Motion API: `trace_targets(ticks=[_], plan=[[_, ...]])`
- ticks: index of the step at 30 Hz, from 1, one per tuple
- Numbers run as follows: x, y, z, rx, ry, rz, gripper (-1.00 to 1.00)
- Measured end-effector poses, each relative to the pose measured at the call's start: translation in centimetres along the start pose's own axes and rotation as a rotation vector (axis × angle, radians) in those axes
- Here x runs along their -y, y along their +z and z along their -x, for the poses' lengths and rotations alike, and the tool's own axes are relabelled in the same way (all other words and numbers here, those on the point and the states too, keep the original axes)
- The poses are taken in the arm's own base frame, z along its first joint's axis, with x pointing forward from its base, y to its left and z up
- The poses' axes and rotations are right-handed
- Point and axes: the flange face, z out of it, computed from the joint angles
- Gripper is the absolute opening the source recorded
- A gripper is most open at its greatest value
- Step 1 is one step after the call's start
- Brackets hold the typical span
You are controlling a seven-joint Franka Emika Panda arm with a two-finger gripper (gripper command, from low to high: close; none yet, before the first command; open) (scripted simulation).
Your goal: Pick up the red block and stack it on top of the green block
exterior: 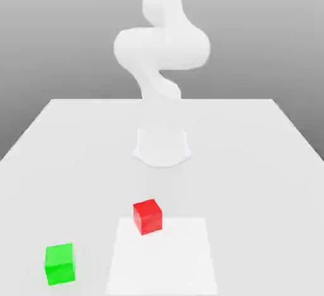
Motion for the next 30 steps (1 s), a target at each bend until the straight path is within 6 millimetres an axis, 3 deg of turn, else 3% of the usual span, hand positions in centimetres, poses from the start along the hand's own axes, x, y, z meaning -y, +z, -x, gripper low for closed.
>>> trace_targets(ticks=[4, 9, 12, 18, 23, 24, 30], plan=[[-3.1, 9.6, 2.7, 0.103, -0.09, 0.108, 0.0], [-9.1, 19.5, 7.8, 0.253, -0.193, 0.22, 0.0], [-13.7, 24.2, 11.8, 0.361, -0.253, 0.278, 0.0], [-24.1, 31.6, 21.9, 0.593, -0.36, 0.365, 0.0], [-27.1, 35.1, 25.1, 0.621, -0.374, 0.376, 0.0], [-27.5, 35.5, 25.5, 0.622, -0.374, 0.376, -1.0], [-27.7, 35.8, 25.7, 0.623, -0.374, 0.377, -1.0]])
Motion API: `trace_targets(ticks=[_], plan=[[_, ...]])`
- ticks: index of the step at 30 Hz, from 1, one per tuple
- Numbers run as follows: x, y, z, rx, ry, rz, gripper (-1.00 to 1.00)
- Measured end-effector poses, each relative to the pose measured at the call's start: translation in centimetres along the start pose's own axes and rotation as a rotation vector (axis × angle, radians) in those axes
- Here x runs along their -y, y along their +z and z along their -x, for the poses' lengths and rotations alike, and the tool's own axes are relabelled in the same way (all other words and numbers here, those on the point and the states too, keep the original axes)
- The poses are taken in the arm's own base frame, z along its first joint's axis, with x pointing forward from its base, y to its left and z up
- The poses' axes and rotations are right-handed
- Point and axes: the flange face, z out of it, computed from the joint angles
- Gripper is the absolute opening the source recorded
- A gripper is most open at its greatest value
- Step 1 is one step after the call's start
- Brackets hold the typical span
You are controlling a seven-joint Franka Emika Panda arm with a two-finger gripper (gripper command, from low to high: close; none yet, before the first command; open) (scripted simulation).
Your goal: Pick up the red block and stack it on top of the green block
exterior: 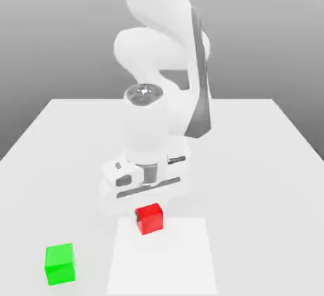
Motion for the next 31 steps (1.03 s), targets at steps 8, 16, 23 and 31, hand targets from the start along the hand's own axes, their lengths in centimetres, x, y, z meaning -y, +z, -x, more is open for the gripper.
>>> trace_targets(ticks=[8, 16, 23, 31], plan=[[0.0, -5.2, -0.1, 0.0, 0.001, -0.001, -1.0], [-4.0, -8.3, -8.0, 0.009, 0.395, -0.028, -1.0], [-10.6, -9.8, -15.8, 0.003, 0.804, -0.008, -1.0], [-11.2, -4.4, -16.6, 0.0, 0.843, -0.002, 1.0]])
